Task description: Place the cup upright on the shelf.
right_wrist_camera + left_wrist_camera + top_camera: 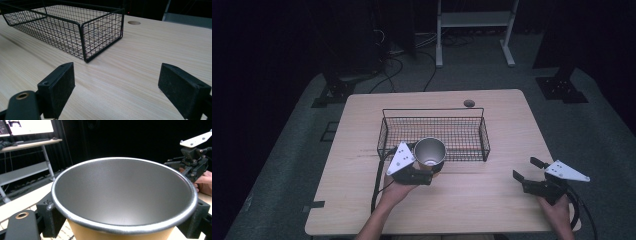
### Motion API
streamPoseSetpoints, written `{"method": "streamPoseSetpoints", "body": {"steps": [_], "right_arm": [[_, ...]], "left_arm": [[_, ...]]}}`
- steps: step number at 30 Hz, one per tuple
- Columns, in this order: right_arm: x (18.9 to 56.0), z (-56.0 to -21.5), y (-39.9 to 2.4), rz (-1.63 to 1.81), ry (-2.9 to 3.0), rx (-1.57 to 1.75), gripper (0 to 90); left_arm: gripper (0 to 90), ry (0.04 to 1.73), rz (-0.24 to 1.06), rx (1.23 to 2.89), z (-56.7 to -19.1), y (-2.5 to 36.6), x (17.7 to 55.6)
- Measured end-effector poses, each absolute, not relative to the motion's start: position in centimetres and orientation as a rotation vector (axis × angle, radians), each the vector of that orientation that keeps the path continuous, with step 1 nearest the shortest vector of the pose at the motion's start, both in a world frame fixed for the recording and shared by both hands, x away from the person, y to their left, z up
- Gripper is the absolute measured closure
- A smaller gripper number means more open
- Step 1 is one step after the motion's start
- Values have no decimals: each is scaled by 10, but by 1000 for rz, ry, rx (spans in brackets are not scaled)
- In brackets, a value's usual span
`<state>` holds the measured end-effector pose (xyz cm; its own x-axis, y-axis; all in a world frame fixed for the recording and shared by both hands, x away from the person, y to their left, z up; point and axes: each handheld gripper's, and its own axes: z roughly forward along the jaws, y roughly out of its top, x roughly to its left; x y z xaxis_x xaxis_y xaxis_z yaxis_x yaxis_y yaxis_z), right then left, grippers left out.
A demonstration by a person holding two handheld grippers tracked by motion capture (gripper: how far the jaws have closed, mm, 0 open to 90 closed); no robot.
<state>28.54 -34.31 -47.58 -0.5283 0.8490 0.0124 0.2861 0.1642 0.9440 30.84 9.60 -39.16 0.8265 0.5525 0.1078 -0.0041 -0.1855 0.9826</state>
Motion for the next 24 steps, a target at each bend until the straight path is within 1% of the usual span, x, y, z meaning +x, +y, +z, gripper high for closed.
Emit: {"method": "streamPoseSetpoints", "body": {"steps": [24], "right_arm": [[285,-476,-343,1367,1912,1067,129]], "left_arm": [[130,438,499,1688,-367,87,354]]}}
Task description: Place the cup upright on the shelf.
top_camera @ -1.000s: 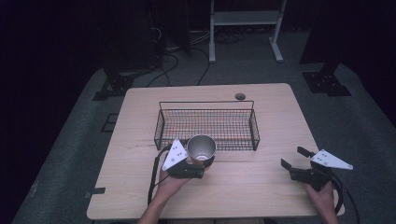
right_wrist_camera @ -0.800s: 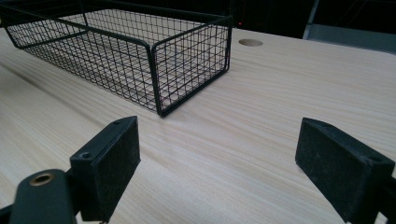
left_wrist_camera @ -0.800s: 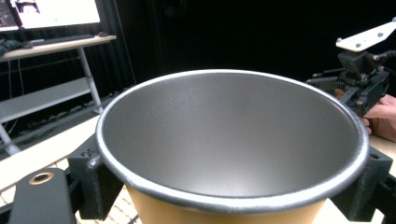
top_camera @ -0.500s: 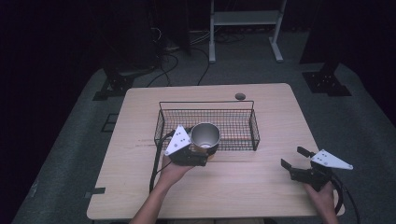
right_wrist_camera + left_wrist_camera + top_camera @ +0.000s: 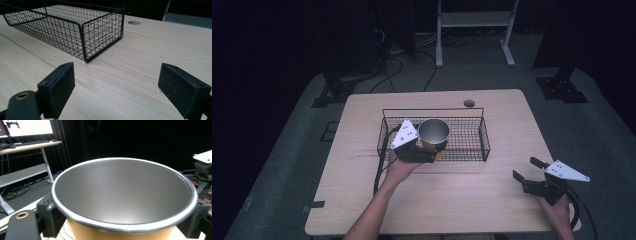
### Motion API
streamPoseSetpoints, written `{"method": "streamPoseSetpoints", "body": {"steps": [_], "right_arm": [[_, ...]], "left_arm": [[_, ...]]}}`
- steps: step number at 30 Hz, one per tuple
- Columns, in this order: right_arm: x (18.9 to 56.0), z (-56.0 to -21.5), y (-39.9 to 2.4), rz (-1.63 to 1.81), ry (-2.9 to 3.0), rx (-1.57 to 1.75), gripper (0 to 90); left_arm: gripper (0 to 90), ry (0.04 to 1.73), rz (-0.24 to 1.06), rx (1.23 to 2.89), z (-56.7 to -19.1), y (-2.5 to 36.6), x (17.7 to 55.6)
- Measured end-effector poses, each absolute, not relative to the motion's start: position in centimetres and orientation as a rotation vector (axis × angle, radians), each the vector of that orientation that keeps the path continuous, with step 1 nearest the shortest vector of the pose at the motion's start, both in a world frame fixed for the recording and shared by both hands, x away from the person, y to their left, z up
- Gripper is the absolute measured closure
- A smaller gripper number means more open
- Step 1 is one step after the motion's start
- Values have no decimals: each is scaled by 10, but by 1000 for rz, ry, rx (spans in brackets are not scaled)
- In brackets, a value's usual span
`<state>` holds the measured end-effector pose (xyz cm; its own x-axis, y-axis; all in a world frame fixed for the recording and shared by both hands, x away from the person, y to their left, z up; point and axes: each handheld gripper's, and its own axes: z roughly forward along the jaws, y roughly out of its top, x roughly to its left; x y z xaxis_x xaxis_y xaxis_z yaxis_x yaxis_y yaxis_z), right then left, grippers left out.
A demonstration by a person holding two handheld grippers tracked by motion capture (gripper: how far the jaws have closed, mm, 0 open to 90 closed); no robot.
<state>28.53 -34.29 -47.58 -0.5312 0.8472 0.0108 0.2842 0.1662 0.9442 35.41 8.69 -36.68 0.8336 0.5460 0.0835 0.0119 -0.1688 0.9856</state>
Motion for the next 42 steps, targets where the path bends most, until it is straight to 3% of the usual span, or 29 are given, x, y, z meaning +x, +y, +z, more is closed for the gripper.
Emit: {"method": "streamPoseSetpoints", "body": {"steps": [42], "right_arm": [[285,-476,-344,1375,1905,1071,128]], "left_arm": [[130,404,411,1737,-354,69,442]]}}
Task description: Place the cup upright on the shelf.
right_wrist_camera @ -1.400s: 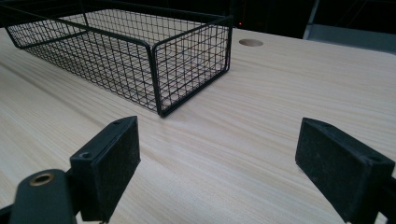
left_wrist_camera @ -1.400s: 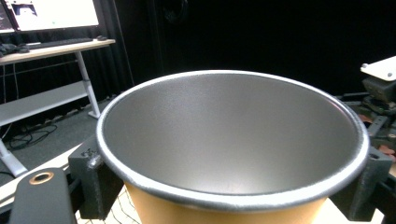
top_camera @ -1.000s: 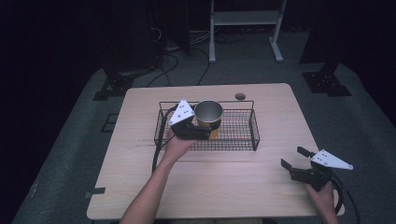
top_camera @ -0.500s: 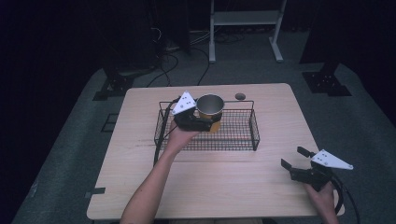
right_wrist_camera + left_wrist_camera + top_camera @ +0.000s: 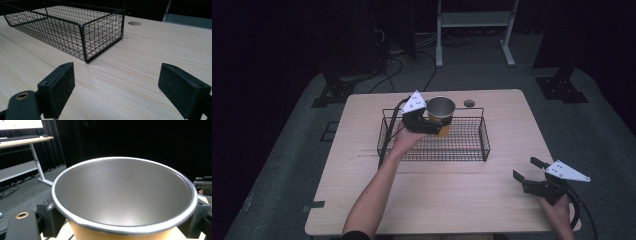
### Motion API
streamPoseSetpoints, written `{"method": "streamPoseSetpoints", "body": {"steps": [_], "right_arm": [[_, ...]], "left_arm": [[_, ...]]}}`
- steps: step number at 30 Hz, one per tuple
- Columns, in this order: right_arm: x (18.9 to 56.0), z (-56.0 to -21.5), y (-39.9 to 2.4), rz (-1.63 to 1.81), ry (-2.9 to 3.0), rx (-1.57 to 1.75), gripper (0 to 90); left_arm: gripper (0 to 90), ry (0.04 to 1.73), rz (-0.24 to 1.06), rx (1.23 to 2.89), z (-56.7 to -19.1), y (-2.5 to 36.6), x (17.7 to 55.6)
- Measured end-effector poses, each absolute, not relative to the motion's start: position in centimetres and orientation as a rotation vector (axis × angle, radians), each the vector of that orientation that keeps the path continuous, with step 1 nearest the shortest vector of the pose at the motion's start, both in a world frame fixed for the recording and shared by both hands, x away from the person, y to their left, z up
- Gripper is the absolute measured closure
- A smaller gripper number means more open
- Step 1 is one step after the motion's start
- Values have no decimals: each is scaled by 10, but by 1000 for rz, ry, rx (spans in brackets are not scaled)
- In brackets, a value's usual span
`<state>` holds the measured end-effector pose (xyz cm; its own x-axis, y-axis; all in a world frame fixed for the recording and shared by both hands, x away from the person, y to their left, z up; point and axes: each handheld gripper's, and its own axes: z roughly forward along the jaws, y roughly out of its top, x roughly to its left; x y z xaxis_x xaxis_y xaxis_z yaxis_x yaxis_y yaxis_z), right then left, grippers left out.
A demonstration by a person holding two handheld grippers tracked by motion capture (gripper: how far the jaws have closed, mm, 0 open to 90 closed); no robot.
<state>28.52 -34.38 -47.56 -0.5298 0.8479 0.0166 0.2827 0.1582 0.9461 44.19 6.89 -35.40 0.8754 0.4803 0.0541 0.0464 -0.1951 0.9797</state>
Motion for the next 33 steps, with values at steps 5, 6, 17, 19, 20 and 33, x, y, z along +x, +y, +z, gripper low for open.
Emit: {"method": "streamPoseSetpoints", "body": {"steps": [5,6,17,19,20,33], "right_arm": [[285,-476,-344,1374,1907,1066,129],[285,-476,-344,1374,1907,1066,129],[285,-476,-344,1381,1904,1073,129],[285,-476,-344,1380,1905,1069,128],[285,-476,-344,1377,1906,1066,129],[285,-476,-345,1383,1904,1069,129]], "left_arm": [[130,405,399,1732,-356,68,448],[130,411,387,1734,-358,69,451],[130,413,346,1772,-377,70,468],[130,412,341,1773,-379,70,470],[130,413,335,1774,-380,71,471],[129,360,259,1874,-390,59,484]]}}
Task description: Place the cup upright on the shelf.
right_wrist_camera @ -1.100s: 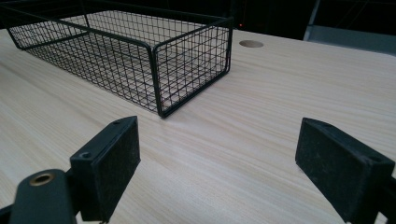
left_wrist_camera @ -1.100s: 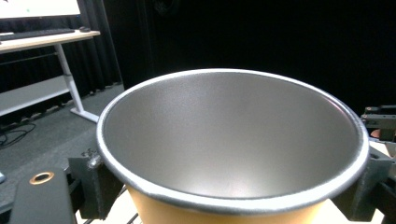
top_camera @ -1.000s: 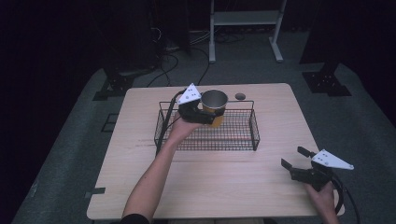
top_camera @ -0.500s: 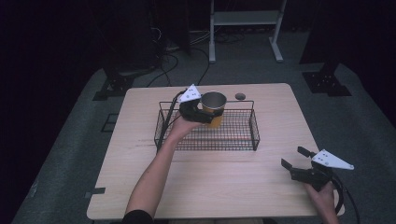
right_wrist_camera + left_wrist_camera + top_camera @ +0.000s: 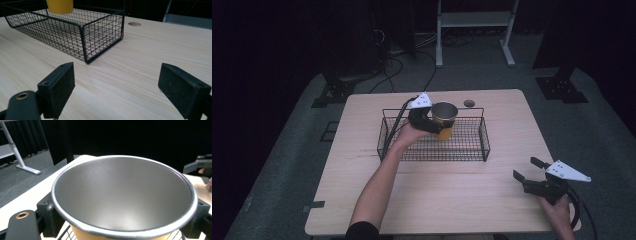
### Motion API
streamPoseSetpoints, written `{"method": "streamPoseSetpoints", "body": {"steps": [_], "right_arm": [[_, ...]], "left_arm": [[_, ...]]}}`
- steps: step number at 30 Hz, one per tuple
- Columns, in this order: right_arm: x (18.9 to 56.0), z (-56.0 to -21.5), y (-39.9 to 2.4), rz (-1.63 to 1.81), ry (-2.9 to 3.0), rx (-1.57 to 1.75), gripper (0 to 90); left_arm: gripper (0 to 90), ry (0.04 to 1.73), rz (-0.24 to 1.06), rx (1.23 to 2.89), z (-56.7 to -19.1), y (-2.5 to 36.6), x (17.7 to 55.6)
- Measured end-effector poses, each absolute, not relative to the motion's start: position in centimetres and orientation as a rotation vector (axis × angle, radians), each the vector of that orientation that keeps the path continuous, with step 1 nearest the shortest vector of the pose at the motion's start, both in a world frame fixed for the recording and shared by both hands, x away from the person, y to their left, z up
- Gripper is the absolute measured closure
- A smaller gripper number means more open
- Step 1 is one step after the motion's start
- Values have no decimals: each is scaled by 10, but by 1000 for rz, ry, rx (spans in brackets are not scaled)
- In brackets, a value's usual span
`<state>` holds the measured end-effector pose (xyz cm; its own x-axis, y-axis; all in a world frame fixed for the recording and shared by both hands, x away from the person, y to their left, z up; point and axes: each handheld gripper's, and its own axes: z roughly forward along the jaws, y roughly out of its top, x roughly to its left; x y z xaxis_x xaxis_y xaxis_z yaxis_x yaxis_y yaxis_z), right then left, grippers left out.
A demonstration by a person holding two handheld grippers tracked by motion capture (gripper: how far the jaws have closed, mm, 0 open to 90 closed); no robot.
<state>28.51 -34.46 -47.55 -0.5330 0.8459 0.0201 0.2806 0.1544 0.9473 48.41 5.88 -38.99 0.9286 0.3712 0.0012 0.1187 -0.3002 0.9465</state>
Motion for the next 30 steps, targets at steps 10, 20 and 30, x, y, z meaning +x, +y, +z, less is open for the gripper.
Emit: {"method": "streamPoseSetpoints", "body": {"steps": [10,20,30], "right_arm": [[285,-476,-344,1381,1909,1061,128],[285,-476,-344,1383,1909,1060,128],[285,-476,-344,1383,1908,1060,128]], "left_arm": [[128,340,197,1956,-397,46,497],[127,325,180,2048,-410,40,502],[121,330,188,2107,-418,41,505]]}}
